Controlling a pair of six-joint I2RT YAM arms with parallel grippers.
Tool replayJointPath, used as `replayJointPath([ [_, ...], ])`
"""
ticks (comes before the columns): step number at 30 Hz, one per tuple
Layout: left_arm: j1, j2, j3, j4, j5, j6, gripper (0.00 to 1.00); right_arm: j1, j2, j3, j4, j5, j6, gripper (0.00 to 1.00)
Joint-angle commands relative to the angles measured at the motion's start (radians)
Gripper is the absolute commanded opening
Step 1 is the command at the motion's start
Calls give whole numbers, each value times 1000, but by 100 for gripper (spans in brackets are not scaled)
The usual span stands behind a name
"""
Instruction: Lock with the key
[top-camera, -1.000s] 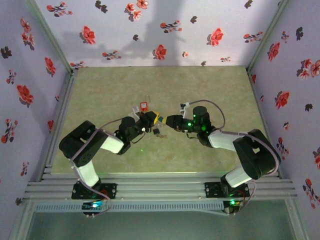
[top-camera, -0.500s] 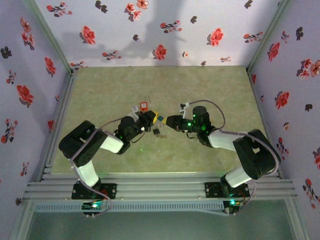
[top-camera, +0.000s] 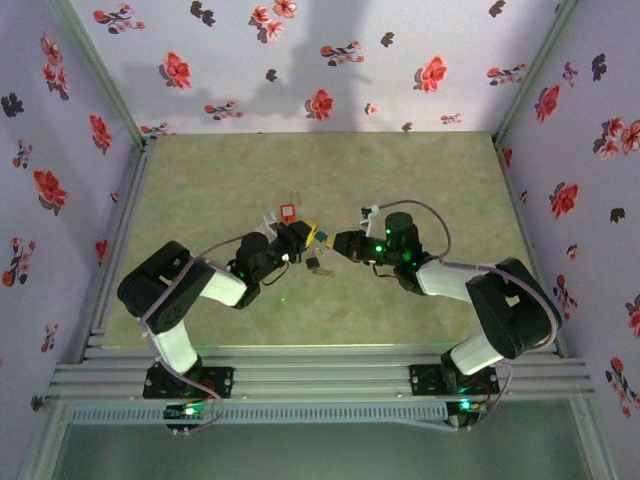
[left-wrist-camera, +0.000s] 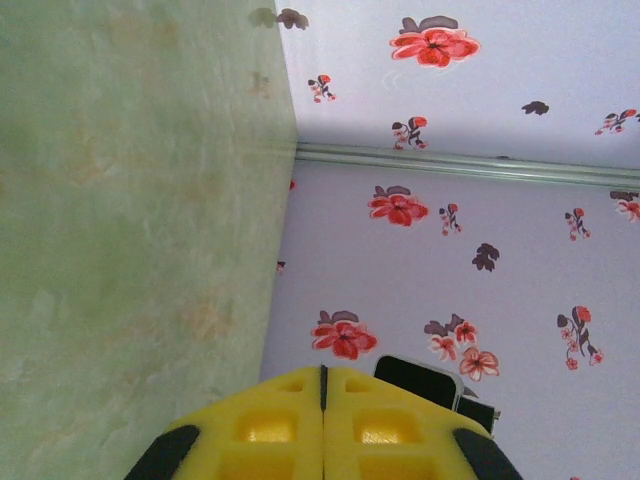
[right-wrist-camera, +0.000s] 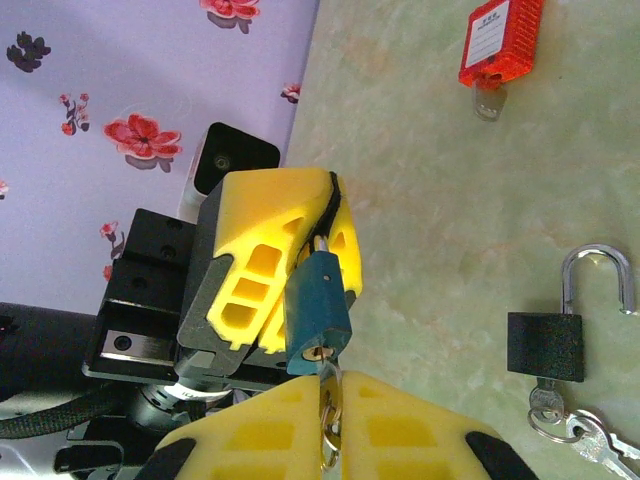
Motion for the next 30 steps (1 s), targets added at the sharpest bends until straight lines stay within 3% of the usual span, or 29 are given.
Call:
replayJointPath([
  [1, 7, -30, -5, 38, -8, 2, 0, 10, 5, 19, 5, 13, -14, 8],
  [4, 8, -35, -6, 38, -12, 5, 0, 10, 6, 21, 4, 11, -12, 0],
  [30, 15, -65, -49, 38, -87, 33, 0, 12, -39, 19, -35, -5, -12, 0],
])
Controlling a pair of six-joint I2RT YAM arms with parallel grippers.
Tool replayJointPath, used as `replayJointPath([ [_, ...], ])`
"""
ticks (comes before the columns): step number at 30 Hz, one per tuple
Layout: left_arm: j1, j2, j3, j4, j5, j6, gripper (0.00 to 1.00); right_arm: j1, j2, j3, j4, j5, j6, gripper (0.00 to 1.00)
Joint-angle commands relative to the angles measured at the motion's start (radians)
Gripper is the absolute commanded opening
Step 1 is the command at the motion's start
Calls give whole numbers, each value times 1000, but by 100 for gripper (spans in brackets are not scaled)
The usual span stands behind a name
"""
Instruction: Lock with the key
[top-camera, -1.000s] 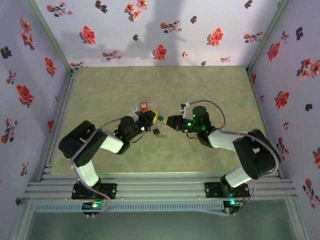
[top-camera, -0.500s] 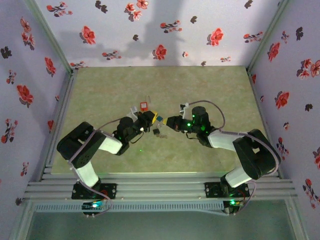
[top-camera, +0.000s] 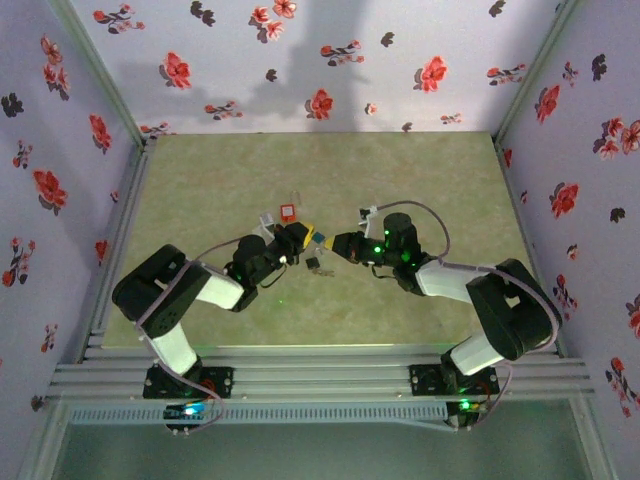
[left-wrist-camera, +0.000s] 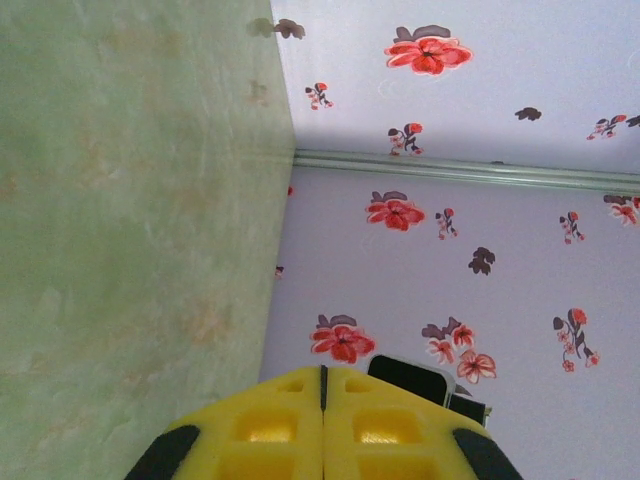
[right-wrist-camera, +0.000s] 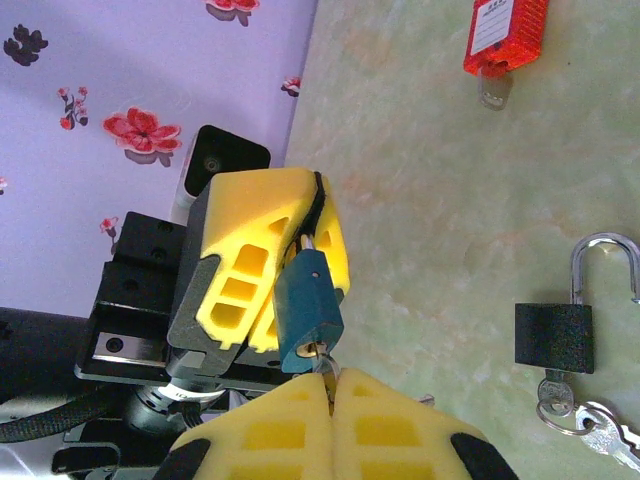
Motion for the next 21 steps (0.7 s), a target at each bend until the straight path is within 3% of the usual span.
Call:
replayJointPath([
  [1, 15, -31, -14, 35, -66, 30, 0, 3, -30, 19, -23, -10, -16, 0],
  [21, 26, -50, -30, 34, -82, 31, 0, 5, -42, 27, -51, -22, -30, 0],
])
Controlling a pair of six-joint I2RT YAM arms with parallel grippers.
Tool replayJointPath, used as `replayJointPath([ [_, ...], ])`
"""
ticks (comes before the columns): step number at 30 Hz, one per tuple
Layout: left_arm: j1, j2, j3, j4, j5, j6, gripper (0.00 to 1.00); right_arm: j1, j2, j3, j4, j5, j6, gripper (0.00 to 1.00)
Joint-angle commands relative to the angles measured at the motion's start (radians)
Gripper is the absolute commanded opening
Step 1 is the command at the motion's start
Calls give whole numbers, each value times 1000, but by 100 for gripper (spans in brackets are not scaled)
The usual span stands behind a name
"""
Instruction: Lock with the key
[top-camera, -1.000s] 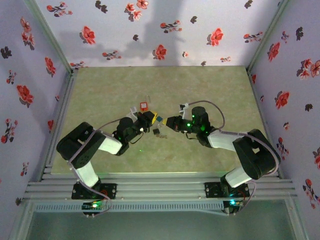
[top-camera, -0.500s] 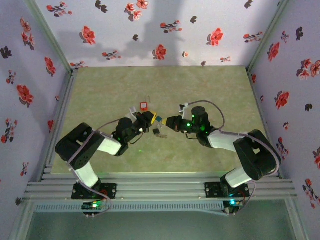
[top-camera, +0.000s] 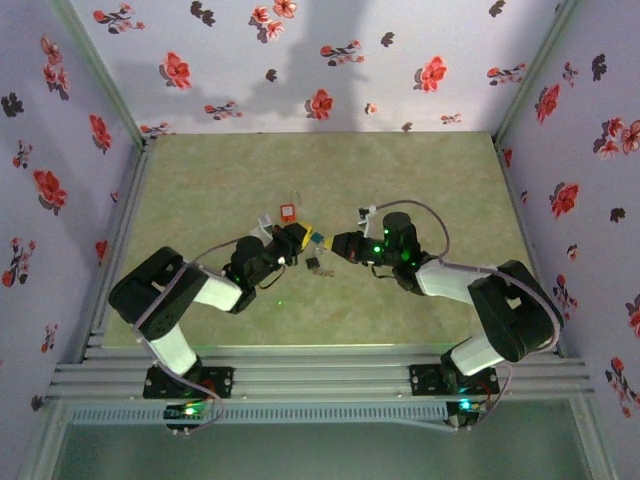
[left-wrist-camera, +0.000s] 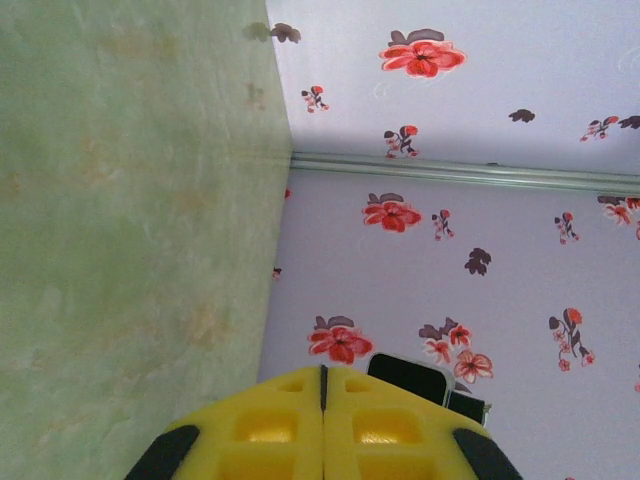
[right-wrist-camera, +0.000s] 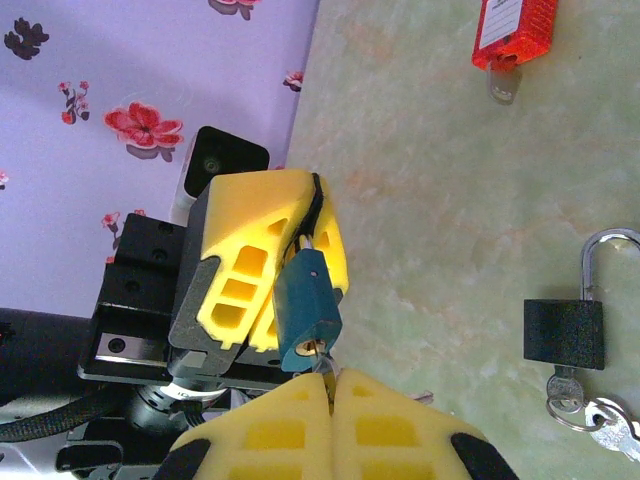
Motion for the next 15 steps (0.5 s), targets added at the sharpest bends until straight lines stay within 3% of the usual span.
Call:
replayJointPath([
  [1, 28, -29, -13, 32, -77, 29, 0, 1, -33, 17, -24, -18, -26, 0],
  [15, 40, -39, -23, 32, -82, 25, 0, 1, -31, 20, -32, -23, -33, 0],
])
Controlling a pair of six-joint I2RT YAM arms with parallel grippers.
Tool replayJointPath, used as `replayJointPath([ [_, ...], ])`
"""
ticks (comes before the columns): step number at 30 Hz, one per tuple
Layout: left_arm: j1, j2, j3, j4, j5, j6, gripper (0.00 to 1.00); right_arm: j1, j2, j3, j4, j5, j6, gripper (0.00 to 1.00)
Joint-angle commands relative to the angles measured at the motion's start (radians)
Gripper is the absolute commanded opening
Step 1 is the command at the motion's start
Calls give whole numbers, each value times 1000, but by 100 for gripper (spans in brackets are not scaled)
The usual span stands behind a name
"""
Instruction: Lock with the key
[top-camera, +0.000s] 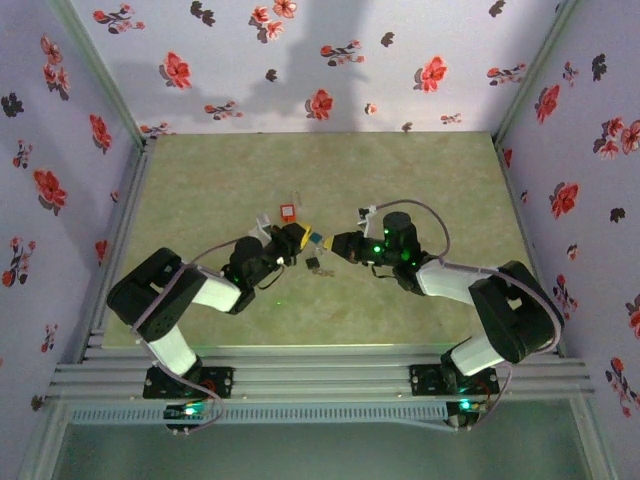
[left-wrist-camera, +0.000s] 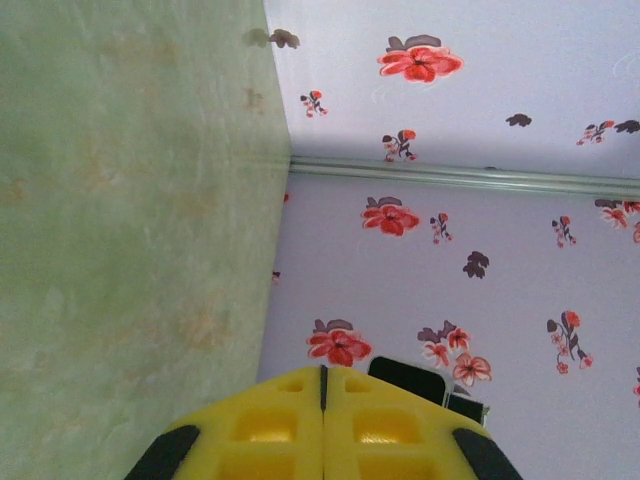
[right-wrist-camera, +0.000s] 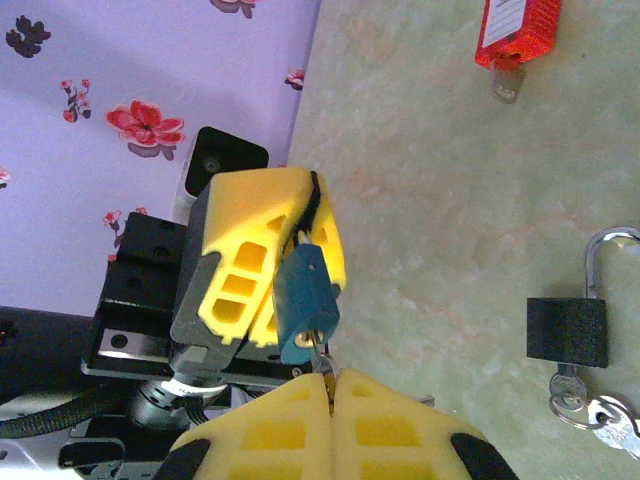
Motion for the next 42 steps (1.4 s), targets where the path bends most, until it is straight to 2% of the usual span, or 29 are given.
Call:
replayJointPath([
  [1, 33, -30, -17, 31, -69, 24, 0, 0, -27, 18, -24, -21, -32, 0],
  [11, 46, -37, -22, 31, -66, 27, 0, -1, -44, 19, -55, 3, -53, 0],
  [15, 53, -24, -16, 28, -34, 39, 0, -14, -106, 17, -156, 72, -114, 0],
  [24, 65, 82, 50, 18, 78, 55, 0, -78, -269, -27, -248, 206, -162, 0],
  [30, 67, 149, 137, -42, 148, 76, 0, -96, -424, -67, -343, 387, -209, 0],
  [33, 64, 170, 204, -133, 189, 111, 0, -105, -501, -99, -348, 458, -212, 0],
  [42, 52, 176, 492, -735, 263, 356, 0, -123, -624, -125, -399, 537, -227, 0],
])
